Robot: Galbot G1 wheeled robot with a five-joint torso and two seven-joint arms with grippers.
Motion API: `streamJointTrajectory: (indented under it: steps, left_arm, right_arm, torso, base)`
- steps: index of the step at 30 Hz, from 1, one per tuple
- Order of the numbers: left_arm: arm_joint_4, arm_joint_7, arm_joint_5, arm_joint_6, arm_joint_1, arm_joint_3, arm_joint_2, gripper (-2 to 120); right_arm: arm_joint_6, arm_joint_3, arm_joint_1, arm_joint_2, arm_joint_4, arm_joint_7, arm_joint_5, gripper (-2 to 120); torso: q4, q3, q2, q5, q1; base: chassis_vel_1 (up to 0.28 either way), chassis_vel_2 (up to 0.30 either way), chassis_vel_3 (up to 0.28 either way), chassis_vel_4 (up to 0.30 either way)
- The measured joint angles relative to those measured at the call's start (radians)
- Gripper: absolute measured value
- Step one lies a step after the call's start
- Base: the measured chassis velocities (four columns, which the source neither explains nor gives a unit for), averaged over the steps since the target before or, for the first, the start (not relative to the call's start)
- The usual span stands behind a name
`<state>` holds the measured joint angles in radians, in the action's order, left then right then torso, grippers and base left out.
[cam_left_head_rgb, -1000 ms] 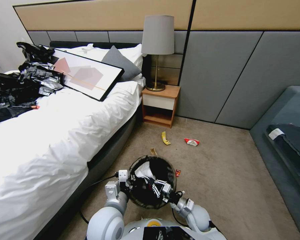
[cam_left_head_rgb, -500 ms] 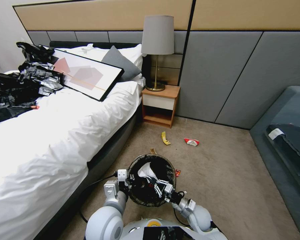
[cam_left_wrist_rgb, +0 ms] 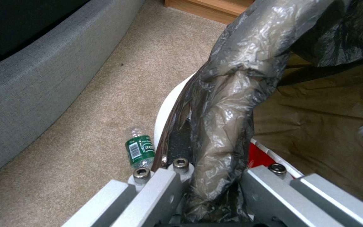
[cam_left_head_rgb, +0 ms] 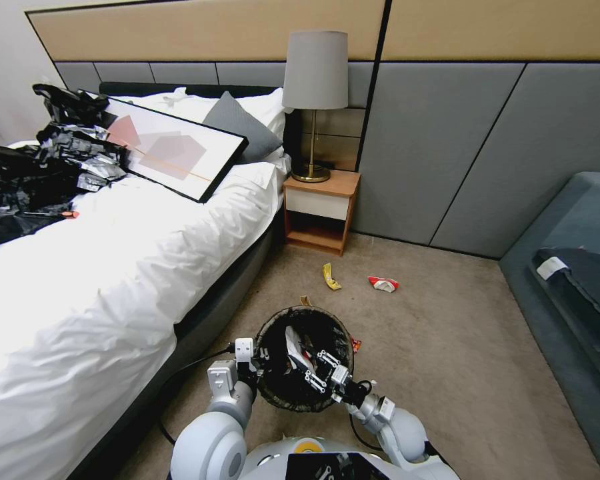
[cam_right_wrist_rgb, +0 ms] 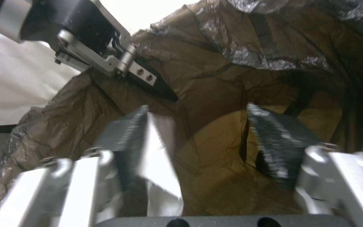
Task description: Pick up the trash bin, then pick up the garbage from the floor and place it into the trash bin.
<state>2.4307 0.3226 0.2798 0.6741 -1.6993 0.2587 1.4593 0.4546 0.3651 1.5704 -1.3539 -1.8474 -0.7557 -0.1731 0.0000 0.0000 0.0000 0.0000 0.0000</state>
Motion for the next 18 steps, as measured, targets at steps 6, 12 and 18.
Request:
streamJointTrajectory:
  steps: [6, 12, 18]
  left_arm:
    - [0.001, -0.001, 0.0, 0.0, -0.002, -0.001, -0.001, 0]
    - [0.002, -0.001, 0.0, 0.001, -0.003, -0.002, -0.001, 0]
    - [0.003, 0.001, -0.006, 0.0, -0.002, 0.002, -0.002, 0]
  right_arm:
    - [-0.001, 0.006, 0.007, 0.006, -0.009, -0.007, -0.002, 97]
    - [-0.001, 0.017, 0.014, 0.007, -0.026, -0.007, -0.007, 100]
    - [0.007, 0.05, 0.03, 0.007, -0.08, -0.004, -0.018, 100]
  torso:
    - [0.0, 0.0, 0.0, 0.0, 0.0]
    - [0.0, 0.0, 0.0, 0.0, 0.0]
    - [0.0001, 0.0, 0.0, -0.0001, 0.0]
  base:
    - [0.0, 0.0, 0.0, 0.0]
    - [0.0, 0.0, 0.0, 0.0]
    - [0.0, 0.0, 0.0, 0.0]
